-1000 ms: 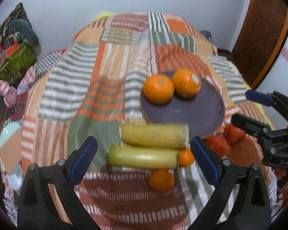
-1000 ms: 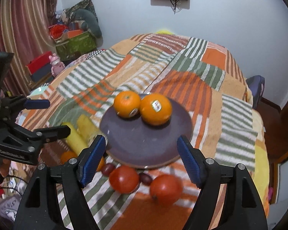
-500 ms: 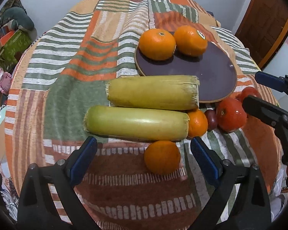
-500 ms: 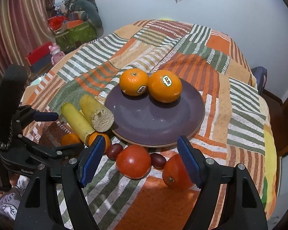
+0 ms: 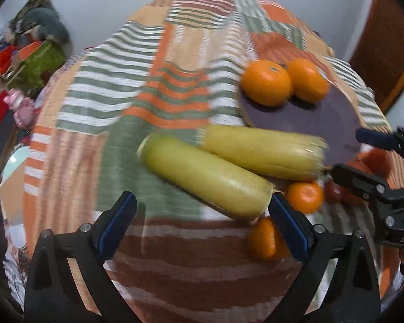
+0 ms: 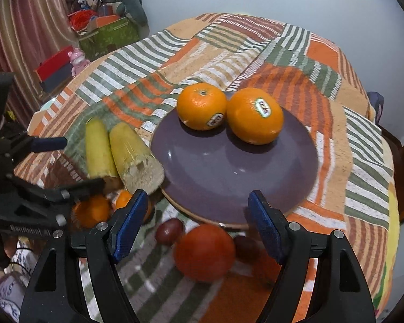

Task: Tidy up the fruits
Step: 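Move the left tool to the yellow cylinders and close on one, then grasp a yellow cylinder with the right tool while the left tool grasps the other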

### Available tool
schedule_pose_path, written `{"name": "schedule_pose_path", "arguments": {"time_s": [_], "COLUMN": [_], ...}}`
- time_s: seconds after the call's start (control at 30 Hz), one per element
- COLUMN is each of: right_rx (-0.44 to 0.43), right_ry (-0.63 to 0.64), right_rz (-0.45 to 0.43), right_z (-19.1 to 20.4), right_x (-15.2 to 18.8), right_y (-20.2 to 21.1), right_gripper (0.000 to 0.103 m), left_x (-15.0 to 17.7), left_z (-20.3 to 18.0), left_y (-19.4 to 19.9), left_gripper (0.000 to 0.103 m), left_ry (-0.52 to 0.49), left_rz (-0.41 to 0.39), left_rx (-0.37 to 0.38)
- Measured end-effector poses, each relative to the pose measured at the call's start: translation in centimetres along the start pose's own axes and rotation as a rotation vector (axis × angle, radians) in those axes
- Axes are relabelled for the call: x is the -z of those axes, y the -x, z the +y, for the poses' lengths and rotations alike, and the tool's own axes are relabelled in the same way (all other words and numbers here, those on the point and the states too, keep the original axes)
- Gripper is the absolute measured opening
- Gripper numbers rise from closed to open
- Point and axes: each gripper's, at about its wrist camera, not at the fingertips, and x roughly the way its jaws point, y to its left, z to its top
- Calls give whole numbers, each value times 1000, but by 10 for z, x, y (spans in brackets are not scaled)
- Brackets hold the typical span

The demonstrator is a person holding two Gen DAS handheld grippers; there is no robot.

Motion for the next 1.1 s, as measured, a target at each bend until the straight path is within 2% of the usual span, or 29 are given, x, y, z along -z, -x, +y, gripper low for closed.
{"name": "schedule_pose_path", "arguments": {"time_s": [0.17, 0.23, 0.4, 0.6, 0.67, 0.7, 0.77, 0.83, 1.03, 1.1], "right_rx": [-4, -8, -53, -92, -100, -102, -109, -121, -173, -178], "right_ry": [13, 13, 10, 66, 68, 67, 65, 62, 56, 61], "right_rz": [2, 3, 5, -4, -5, -7, -4, 12, 54, 60], "right_z": [9, 11, 21, 42, 44, 44, 43, 41, 42, 45], "right_x": [-8, -10, -17, -22, -24, -26, -29, -31, -33, -33], "right_y": [-9, -11, -16, -20, -21, -21, -23, -27, -39, -41], "right_gripper": [74, 74, 74, 74, 73, 72, 62, 56, 41, 41], "left_x": [-1, 1, 4, -3, -7, -10, -14, -16, -16, -17], "left_z": [41, 53, 64, 68, 65, 63, 56, 49, 41, 41], "left_y": [-9, -6, 6, 19, 20, 18, 11, 2, -20, -26], "left_gripper": [100, 100, 100, 100, 94, 91, 81, 77, 70, 68], "left_ry": [95, 117, 120, 162, 168, 167, 154, 138, 140, 147], "left_rz": [18, 11, -14, -56, -63, -60, -42, -20, 23, 32], "left_rx": [-17, -3, -25, 47, 75, 89, 113, 122, 133, 142]}}
